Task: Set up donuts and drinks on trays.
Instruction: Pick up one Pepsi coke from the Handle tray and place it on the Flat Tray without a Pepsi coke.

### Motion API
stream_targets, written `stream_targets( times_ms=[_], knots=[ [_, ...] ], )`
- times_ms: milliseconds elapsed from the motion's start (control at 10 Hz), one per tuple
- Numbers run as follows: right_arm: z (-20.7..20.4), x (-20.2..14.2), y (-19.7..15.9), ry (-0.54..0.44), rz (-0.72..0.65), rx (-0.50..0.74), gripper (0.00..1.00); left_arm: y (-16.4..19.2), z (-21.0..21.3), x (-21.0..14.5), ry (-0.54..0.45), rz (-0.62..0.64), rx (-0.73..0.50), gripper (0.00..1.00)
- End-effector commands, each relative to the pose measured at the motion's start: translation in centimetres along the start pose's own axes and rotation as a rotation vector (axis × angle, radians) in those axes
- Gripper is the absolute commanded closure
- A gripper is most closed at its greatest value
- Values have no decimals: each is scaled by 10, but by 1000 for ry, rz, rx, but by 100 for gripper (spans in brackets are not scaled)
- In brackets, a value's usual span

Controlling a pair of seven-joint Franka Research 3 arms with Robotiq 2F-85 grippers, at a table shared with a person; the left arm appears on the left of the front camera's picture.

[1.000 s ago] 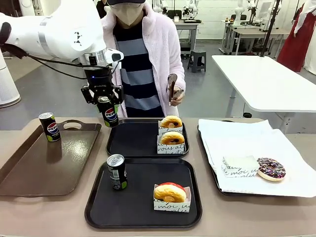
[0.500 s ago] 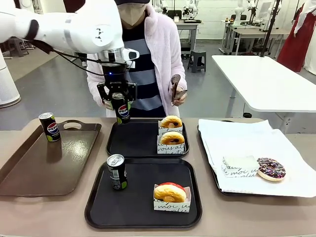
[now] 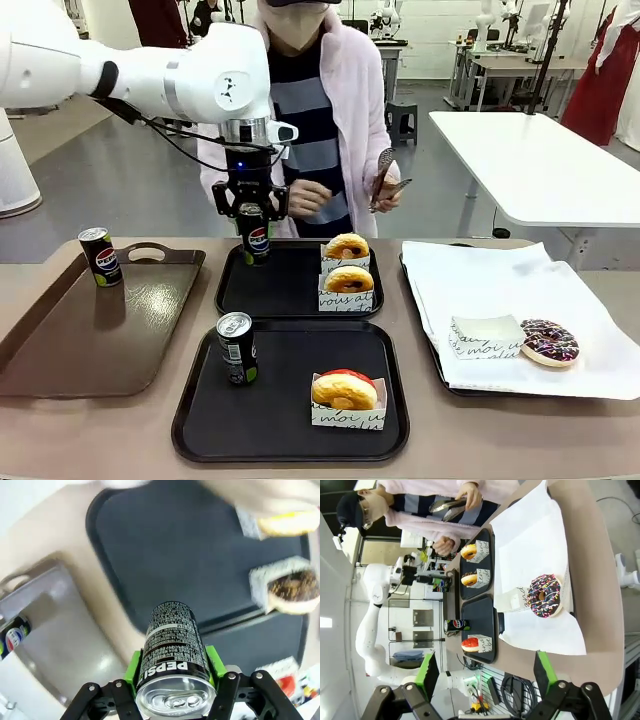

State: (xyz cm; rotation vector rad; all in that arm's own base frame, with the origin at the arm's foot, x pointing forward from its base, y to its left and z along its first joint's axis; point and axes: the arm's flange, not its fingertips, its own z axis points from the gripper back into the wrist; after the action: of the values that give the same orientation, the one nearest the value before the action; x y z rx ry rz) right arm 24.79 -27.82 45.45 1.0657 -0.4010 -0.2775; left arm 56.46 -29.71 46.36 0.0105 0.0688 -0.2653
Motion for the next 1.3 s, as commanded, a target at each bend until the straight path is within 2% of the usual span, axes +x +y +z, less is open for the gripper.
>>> stream_targets(
  times_ms=[0,100,500,700,800,1200],
  knots=[
    [0,2,0,-11,18,22,0,65,31,-104,-56,-106,72,41],
    [0,2,0,-11,18,22,0,83,26,-130,-75,-96,87,41],
    [0,2,0,-11,18,22,0,109,20,-160,-116,-97,79,41],
    [0,2,0,-11,18,22,0,114,19,-159,-137,-38,88,41],
    [0,2,0,-11,18,22,0,111,23,-159,-87,-89,88,41],
    [0,2,0,-11,18,22,0,111,23,-159,-87,-89,88,41]
  ],
)
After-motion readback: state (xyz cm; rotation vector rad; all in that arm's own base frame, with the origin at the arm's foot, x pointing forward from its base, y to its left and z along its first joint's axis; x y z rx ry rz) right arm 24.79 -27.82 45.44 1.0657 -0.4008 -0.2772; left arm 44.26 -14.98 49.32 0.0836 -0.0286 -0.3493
